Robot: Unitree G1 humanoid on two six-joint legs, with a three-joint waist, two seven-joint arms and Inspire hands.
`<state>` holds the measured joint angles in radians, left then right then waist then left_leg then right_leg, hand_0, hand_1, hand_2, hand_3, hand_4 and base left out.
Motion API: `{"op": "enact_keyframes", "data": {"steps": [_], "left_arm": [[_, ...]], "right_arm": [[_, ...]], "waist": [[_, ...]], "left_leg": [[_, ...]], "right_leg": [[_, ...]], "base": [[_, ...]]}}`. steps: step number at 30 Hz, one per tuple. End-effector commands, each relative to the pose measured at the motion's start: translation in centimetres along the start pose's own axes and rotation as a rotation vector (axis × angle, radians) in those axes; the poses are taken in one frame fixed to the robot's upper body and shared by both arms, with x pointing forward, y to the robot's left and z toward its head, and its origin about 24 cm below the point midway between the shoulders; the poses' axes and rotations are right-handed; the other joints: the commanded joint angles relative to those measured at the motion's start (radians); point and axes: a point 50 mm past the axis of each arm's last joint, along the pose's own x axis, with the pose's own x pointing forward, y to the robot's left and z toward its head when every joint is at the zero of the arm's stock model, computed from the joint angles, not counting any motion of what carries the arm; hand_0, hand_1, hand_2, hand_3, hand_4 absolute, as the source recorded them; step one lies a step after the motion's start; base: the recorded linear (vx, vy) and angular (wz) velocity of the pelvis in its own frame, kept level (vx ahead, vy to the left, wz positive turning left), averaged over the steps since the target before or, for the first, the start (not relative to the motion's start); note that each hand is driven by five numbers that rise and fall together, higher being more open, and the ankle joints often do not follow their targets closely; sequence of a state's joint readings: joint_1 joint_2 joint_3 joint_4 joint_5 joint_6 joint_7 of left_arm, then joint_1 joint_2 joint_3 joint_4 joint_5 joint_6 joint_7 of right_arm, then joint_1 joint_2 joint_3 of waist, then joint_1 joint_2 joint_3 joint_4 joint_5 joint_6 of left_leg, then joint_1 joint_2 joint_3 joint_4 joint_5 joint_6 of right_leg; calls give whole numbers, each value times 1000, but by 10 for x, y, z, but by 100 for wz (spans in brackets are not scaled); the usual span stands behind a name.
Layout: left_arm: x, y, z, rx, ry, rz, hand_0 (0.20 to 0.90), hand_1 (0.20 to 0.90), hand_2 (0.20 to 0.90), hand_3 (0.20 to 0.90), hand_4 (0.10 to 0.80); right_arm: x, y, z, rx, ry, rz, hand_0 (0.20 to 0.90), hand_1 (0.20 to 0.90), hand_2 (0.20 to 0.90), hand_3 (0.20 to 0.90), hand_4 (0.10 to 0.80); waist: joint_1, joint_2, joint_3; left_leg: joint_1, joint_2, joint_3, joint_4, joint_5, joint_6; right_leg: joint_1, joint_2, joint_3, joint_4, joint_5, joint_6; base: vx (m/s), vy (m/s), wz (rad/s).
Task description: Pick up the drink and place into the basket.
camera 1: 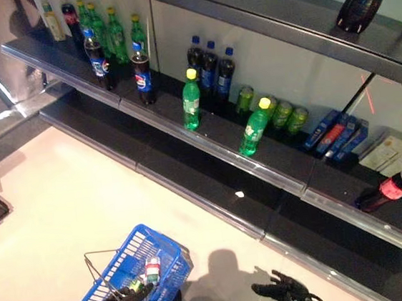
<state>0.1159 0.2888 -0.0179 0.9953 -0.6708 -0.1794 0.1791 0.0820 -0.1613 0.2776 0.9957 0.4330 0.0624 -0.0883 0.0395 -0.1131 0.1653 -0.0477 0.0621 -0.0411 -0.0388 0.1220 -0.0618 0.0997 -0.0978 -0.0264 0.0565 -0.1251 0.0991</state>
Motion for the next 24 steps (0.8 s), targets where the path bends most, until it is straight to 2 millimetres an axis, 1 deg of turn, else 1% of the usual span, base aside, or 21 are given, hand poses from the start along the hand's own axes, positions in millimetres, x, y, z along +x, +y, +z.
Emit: {"op": "enact_keyframes", "data": {"steps": [1,2,3,4,5,6,7,8,10,12,13,14,15,16,17,18,20,21,22,23,24], "left_arm": [[2,-13,34,-60,-206,-16,300,300,300,200,100],[2,-11,32,-71,-192,-4,300,300,300,200,100],[1,-6,22,-102,-160,18,300,300,300,200,100],[1,-6,17,-105,-147,18,300,300,300,200,100],[0,-6,11,-120,-119,30,300,300,300,200,100],[0,-7,6,-128,-90,38,300,300,300,200,100],[-1,-8,1,-124,-66,35,300,300,300,200,100],[-2,-10,-4,-111,-48,27,300,300,300,200,100],[-3,-10,-10,-106,-40,23,300,300,300,200,100],[-6,-8,-15,-134,-40,31,300,300,300,200,100],[-6,-8,-15,-137,-42,30,300,300,300,200,100],[-6,-9,-15,-143,-48,25,300,300,300,200,100],[-5,-13,-13,-147,-55,13,300,300,300,200,100],[-5,-17,-10,-147,-60,2,300,300,300,200,100],[-4,-23,-8,-141,-65,-10,300,300,300,200,100],[-4,-29,-5,-129,-71,-24,300,300,300,200,100],[-2,-37,2,-85,-89,-62,300,300,300,200,100],[-1,-40,6,-45,-103,-84,300,300,300,200,100],[-1,-43,9,43,-124,-128,300,300,300,200,100],[-1,-43,9,49,-125,-131,300,300,300,200,100],[-2,-45,8,94,-131,-160,300,300,300,200,100]], "right_arm": [[0,-37,-6,-138,67,-105,900,900,900,900,800],[-1,-38,-10,-150,98,-100,900,900,900,900,800],[-1,-42,-19,-203,154,-97,900,900,900,900,800],[-2,-44,-22,-210,168,-101,900,900,900,900,800],[-2,-45,-26,-212,199,-100,900,900,900,900,800],[-3,-46,-28,-196,219,-110,900,900,900,900,800],[-4,-50,-30,-168,240,-132,900,900,900,900,800],[-5,-55,-33,-130,262,-154,900,900,900,900,800],[-6,-59,-36,-101,276,-163,900,900,900,900,800],[-9,-66,-41,-89,289,-164,900,900,900,900,800],[-9,-66,-41,-88,290,-164,900,900,900,900,800],[-10,-69,-43,-88,296,-167,900,900,900,900,800],[-11,-71,-45,-81,299,-176,900,900,900,900,800],[-11,-72,-46,-67,301,-185,900,900,900,900,800],[-11,-72,-46,-47,302,-193,900,900,900,900,800],[-11,-72,-47,-23,304,-200,900,900,900,900,800],[-11,-71,-46,1,294,-201,900,900,900,900,800],[-10,-69,-44,1,276,-203,900,900,900,900,800],[-8,-67,-41,13,252,-219,900,900,900,900,800],[-8,-66,-41,15,251,-220,900,900,900,900,800],[-7,-64,-39,24,228,-222,900,900,900,900,800]], "waist": [[23,37,-27],[24,38,-27],[31,37,-26],[31,36,-23],[32,34,-18],[31,35,-13],[26,38,-7],[24,45,-3],[26,51,2],[32,56,9],[31,56,10],[29,57,11],[26,59,13],[20,60,13],[14,63,13],[10,64,13],[13,62,17],[17,62,15],[13,65,11],[13,65,11],[5,80,10]], "left_leg": [[77,-109,16,50,-153,90],[77,-110,13,56,-155,89],[67,-112,26,103,-172,82],[57,-116,33,135,-180,80],[36,-122,53,188,-193,75],[13,-117,89,219,-193,66],[-8,-99,123,232,-185,54],[-24,-67,140,217,-158,33],[-29,-34,137,182,-121,13],[-44,48,125,119,-49,-21],[-44,61,126,112,-42,-25],[-46,89,129,99,-28,-32],[-48,109,136,101,-26,-37],[-43,113,151,111,-37,-36],[-33,111,166,116,-49,-35],[-29,100,177,132,-66,-33],[-45,56,175,195,-115,-14],[-48,30,171,209,-132,4],[-29,-11,172,204,-149,40],[-26,-15,172,202,-150,44],[0,-40,162,185,-159,70]], "right_leg": [[-85,74,-6,38,111,-24],[-82,76,-8,33,109,-28],[-70,70,-24,21,106,-40],[-66,68,-23,17,107,-44],[-59,63,-34,15,109,-49],[-56,58,-49,19,106,-51],[-52,55,-62,21,100,-52],[-44,53,-76,21,97,-52],[-32,53,-80,14,94,-50],[-15,41,-76,2,84,-42],[-13,37,-76,3,82,-41],[-13,25,-78,6,77,-38],[-16,9,-82,12,75,-32],[-22,-11,-91,18,76,-23],[-29,-32,-102,30,76,-12],[-34,-56,-112,46,76,1],[-31,-100,-112,86,67,25],[-28,-122,-110,121,67,39],[-59,-165,-104,226,135,51],[-67,-171,-99,246,145,52],[-115,-185,-76,361,203,49]], "base": [[56,-40,54],[56,-71,35],[53,-59,13],[69,-58,16],[57,-3,22],[53,61,42],[58,160,61],[82,214,73],[109,211,70],[169,304,60],[154,305,24],[137,303,4],[168,400,-3],[161,408,1],[179,410,30],[212,406,42],[245,381,35],[356,507,19],[292,419,15],[326,500,28],[226,371,38]]}}
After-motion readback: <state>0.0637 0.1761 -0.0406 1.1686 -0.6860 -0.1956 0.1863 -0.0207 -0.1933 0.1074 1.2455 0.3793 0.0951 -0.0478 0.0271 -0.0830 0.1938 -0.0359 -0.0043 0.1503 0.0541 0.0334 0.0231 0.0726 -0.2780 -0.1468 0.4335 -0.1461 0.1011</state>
